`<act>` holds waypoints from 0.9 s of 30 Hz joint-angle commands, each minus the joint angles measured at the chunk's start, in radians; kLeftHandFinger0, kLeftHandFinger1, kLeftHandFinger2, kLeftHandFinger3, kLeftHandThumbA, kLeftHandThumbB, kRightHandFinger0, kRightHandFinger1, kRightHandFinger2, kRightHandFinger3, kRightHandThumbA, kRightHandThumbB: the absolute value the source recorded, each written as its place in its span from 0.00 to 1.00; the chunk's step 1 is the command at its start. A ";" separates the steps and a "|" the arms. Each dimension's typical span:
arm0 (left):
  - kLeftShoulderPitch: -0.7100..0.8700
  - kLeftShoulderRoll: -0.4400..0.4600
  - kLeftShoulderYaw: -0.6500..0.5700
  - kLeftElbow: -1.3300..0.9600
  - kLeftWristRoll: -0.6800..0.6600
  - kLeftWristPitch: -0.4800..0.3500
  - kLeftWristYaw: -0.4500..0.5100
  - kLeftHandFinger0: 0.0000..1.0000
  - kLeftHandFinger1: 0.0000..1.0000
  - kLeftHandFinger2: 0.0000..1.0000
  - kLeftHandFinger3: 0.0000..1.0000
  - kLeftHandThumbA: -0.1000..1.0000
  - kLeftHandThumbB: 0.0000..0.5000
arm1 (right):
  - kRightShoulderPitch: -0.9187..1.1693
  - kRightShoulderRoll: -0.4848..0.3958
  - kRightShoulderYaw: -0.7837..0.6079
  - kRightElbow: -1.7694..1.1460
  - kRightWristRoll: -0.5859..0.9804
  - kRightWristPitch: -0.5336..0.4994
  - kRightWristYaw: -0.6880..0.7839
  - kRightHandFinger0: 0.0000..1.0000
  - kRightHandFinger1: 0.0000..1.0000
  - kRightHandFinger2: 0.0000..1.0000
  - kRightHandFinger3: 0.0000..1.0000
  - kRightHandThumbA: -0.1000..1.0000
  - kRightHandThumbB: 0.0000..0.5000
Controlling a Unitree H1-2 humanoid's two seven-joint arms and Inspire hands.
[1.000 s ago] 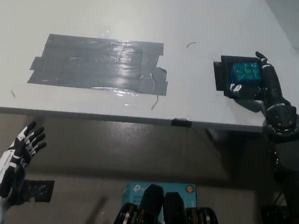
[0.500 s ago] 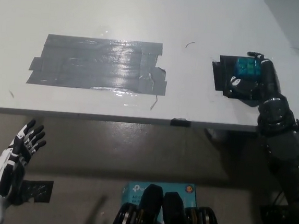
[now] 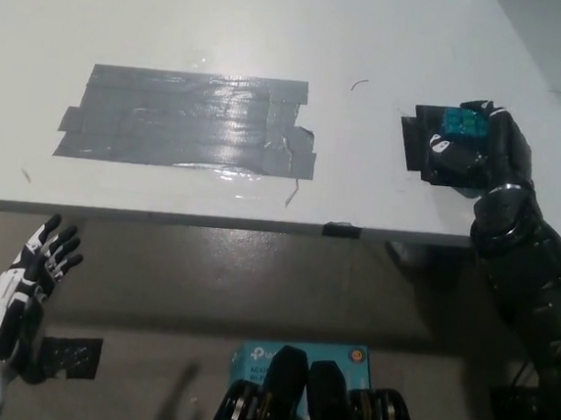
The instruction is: A rubick's cube is kept in the black marked spot on the table and the robot uses its right arm to pick it up and hands it to a person
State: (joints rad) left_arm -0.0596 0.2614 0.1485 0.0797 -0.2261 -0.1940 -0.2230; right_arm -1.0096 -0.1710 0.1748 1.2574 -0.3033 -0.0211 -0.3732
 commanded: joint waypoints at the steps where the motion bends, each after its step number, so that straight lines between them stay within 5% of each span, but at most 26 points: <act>1: -0.028 0.012 0.010 -0.029 -0.015 0.005 0.004 1.00 1.00 1.00 1.00 0.90 0.39 | 0.017 -0.007 -0.004 -0.004 0.006 -0.011 -0.013 0.05 0.61 0.97 0.78 0.00 0.42; 5: -0.032 0.012 0.012 -0.030 -0.013 0.021 0.007 1.00 1.00 1.00 1.00 0.89 0.42 | 0.006 -0.011 -0.024 -0.060 0.019 -0.019 -0.025 0.04 0.59 0.97 0.86 0.00 0.45; 8: -0.035 0.011 0.015 -0.027 -0.021 0.018 0.003 1.00 1.00 1.00 1.00 0.89 0.40 | 0.026 -0.016 -0.052 -0.225 0.029 -0.029 -0.028 0.01 0.55 0.93 0.89 0.00 0.37; 10: -0.039 0.012 0.017 -0.023 -0.023 0.009 0.000 1.00 1.00 1.00 1.00 0.88 0.36 | 0.039 -0.017 -0.072 -0.391 0.023 -0.006 -0.034 0.01 0.55 0.94 1.00 0.00 0.34; 16: -0.045 0.016 0.016 -0.014 -0.010 -0.001 0.000 1.00 1.00 1.00 1.00 0.90 0.38 | 0.064 -0.023 -0.094 -0.723 -0.004 0.065 -0.012 0.00 0.52 0.85 0.96 0.00 0.31; 22: -0.041 0.019 0.012 -0.023 0.006 0.007 0.006 1.00 1.00 1.00 1.00 0.92 0.38 | 0.060 -0.028 -0.069 -0.952 -0.064 0.092 0.009 0.08 0.59 0.94 0.99 0.00 0.34; 27: -0.045 0.019 0.011 -0.026 0.005 0.015 0.005 1.00 1.00 1.00 1.00 0.92 0.42 | 0.043 0.000 -0.070 -1.034 -0.060 0.185 0.032 0.10 0.57 0.90 0.96 0.00 0.39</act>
State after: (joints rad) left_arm -0.0796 0.2606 0.1537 0.0849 -0.2266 -0.1741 -0.2230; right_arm -0.8713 -0.1722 0.1211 0.5290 -0.2999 0.0515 -0.3767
